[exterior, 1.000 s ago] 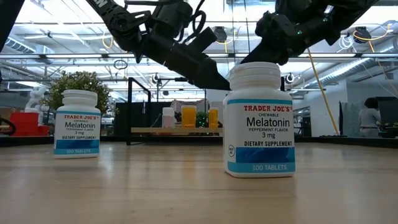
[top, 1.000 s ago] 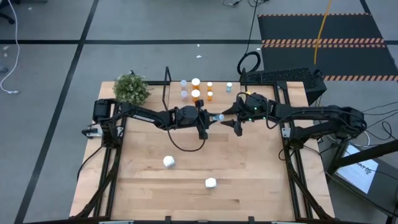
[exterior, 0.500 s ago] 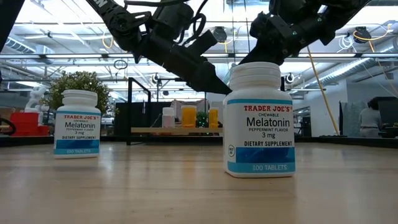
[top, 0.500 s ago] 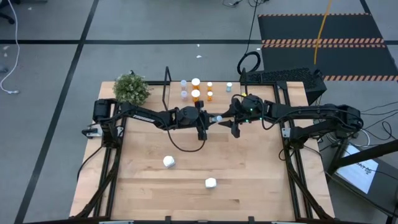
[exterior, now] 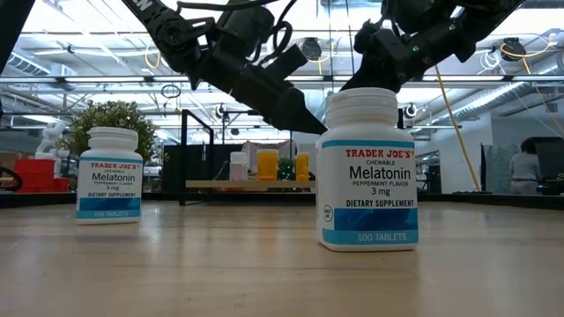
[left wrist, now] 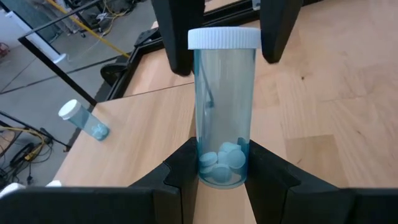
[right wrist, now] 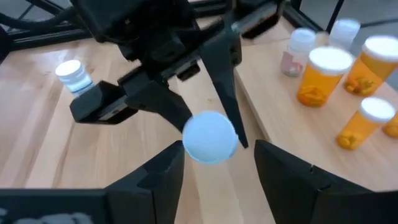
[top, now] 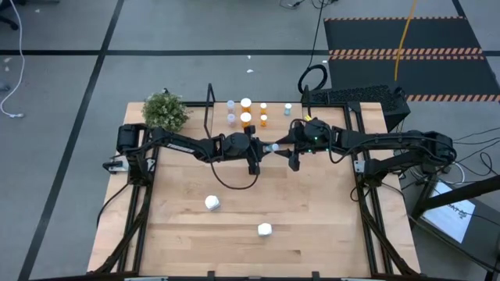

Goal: Pick and place medicine bottles onto shelf by color
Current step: Put the blue pill bottle on the shelf aligned with the other blue pill bottle

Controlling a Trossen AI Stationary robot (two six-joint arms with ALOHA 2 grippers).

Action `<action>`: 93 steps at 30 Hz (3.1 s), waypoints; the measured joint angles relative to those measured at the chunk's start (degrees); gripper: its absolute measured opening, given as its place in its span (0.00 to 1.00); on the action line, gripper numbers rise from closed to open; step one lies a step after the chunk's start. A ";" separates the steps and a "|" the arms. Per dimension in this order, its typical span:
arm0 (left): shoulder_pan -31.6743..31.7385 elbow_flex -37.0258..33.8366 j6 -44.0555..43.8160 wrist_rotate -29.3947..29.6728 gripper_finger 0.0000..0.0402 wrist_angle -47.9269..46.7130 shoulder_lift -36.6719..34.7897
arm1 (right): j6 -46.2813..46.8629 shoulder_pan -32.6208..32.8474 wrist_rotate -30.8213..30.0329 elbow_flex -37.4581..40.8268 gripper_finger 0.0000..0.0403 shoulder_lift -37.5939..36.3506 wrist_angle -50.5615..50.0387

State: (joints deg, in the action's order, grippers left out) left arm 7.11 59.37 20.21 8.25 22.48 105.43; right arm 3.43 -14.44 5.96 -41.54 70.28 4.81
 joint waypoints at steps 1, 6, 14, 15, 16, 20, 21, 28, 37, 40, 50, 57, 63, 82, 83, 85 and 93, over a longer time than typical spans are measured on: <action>0.04 0.00 -0.42 -0.11 0.28 -0.11 0.00 | -0.41 0.04 0.02 0.00 0.48 0.00 0.45; 0.31 0.00 -1.03 -0.22 0.28 -0.33 0.00 | -3.16 1.50 -1.52 0.00 0.45 0.02 1.04; 0.33 0.00 -1.23 -0.22 0.28 -0.40 0.00 | -4.16 2.19 -4.52 0.00 0.36 0.02 1.94; 0.33 0.00 -1.23 -0.24 0.28 -0.42 0.00 | -4.16 2.19 -4.50 0.00 0.35 0.02 2.00; 0.32 0.00 -1.24 -0.20 0.28 -0.43 0.00 | -4.16 2.19 -4.46 0.00 0.34 0.02 2.04; 0.33 0.00 -1.89 -0.22 0.28 -0.43 0.00 | -4.16 2.19 -4.46 0.00 0.30 0.02 2.03; 0.33 0.00 -2.00 -0.22 0.28 -0.44 0.00 | -4.16 2.19 -4.46 0.00 0.30 0.02 2.02; 0.31 0.00 -2.34 -0.21 0.28 -0.41 0.00 | -4.34 2.16 -4.46 0.00 0.30 0.02 2.04; -0.23 0.00 -6.56 0.19 0.48 0.06 -0.02 | -4.76 2.16 -4.46 0.02 0.29 0.04 1.86; -0.68 0.00 -7.48 1.21 0.61 -0.94 -0.68 | -4.70 2.16 -4.62 0.02 0.29 0.03 1.29; -3.36 0.03 -7.10 1.42 0.80 -14.97 -10.22 | -6.51 2.10 -8.07 -11.65 0.29 -0.03 -20.49; -4.76 0.04 -7.67 1.29 0.81 -20.31 -15.47 | -11.12 -1.78 -12.23 -23.30 0.30 1.76 -36.11; -5.00 0.04 -8.65 1.36 0.81 -21.81 -16.66 | -14.93 -7.30 -11.70 -31.56 0.30 7.13 -41.82; -5.44 0.02 -8.77 1.33 0.81 -25.35 -16.61 | -20.67 -16.64 -6.94 -33.94 0.30 18.67 -43.80; -5.44 0.02 -8.74 1.33 0.81 -25.35 -16.61 | -21.53 -16.71 -6.64 -33.94 0.31 18.67 -43.73; -5.44 0.02 -8.74 1.33 0.81 -25.35 -16.61 | -23.34 -17.13 -5.41 -33.94 0.31 18.69 -44.29; -5.44 0.02 -8.92 1.33 0.81 -25.31 -16.61 | -25.68 -19.10 -2.82 -33.94 0.31 18.69 -44.10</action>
State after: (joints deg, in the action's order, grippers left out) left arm 1.67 59.40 11.29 9.58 -2.83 88.82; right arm -22.25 -33.54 3.14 -75.48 88.97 -39.29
